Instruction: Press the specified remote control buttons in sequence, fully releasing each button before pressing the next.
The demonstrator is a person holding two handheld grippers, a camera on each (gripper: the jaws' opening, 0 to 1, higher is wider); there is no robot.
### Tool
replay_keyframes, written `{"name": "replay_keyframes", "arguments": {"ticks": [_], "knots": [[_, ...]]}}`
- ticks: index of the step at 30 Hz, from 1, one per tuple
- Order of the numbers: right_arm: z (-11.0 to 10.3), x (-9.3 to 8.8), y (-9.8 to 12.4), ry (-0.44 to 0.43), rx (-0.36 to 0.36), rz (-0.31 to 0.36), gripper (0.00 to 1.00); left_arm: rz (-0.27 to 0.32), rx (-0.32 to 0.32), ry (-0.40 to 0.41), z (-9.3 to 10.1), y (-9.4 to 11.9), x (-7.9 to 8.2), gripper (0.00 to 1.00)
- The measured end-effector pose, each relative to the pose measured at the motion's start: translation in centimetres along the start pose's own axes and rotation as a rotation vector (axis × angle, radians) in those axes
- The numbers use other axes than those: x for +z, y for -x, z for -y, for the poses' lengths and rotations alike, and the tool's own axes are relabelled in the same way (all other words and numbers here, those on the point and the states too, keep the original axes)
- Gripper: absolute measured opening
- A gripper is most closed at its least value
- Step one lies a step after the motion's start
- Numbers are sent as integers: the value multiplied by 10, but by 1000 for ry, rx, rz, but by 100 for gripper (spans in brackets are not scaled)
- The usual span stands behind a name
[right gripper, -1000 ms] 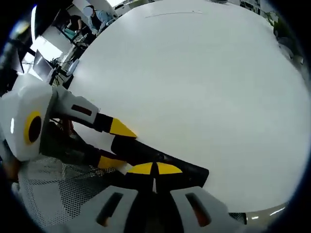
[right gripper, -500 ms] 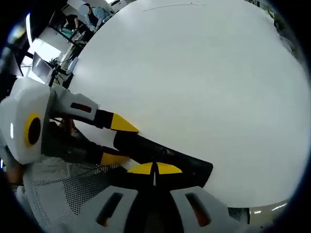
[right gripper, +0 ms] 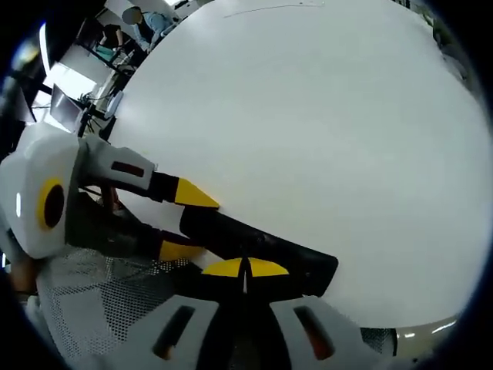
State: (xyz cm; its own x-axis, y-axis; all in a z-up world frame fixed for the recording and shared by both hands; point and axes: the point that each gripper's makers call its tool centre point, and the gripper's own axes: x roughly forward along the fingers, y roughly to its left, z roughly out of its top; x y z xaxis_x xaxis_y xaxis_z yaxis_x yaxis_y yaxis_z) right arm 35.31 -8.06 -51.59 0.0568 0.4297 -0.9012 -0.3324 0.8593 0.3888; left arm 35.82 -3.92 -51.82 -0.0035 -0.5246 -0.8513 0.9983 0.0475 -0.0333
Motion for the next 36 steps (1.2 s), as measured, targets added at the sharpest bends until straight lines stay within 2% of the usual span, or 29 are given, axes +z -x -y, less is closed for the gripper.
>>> {"name": "replay_keyframes", "arguments": {"ticks": [7,14,16,17,18,19,20,21,29,30,31,32,36], "knots": [[-3,-3,0,60,-25,-3,0,-1,3,-10,0,0,0,25],[-4,-4,-1,27,12,-7,0,0,2,-8,0,0,0,24],[-12,-9,-4,4,58,-42,0,-3,4,-8,0,0,0,24],[-16,-16,-9,-31,70,-95,0,-5,6,-14,0,0,0,24],[-12,-18,-17,-10,12,-108,0,2,10,-10,-1,-1,1,24],[-18,7,-29,140,18,-1,0,16,8,65,0,-1,2,24],[-2,-8,-19,214,-56,-123,0,19,11,60,-2,1,2,24],[-3,-6,-14,120,-49,-71,0,21,5,45,-2,2,1,25],[-1,-9,-11,132,-56,-60,0,24,5,24,-1,0,2,25],[-3,-14,-11,117,-40,-93,0,23,7,18,-1,-1,2,25],[-1,-11,-12,111,-32,-107,0,21,9,7,-2,-1,2,25],[0,-6,-12,124,-45,-72,0,19,11,-2,-1,-1,2,25],[-5,-8,-6,105,-24,-57,0,20,12,-13,-2,-2,2,25]]}}
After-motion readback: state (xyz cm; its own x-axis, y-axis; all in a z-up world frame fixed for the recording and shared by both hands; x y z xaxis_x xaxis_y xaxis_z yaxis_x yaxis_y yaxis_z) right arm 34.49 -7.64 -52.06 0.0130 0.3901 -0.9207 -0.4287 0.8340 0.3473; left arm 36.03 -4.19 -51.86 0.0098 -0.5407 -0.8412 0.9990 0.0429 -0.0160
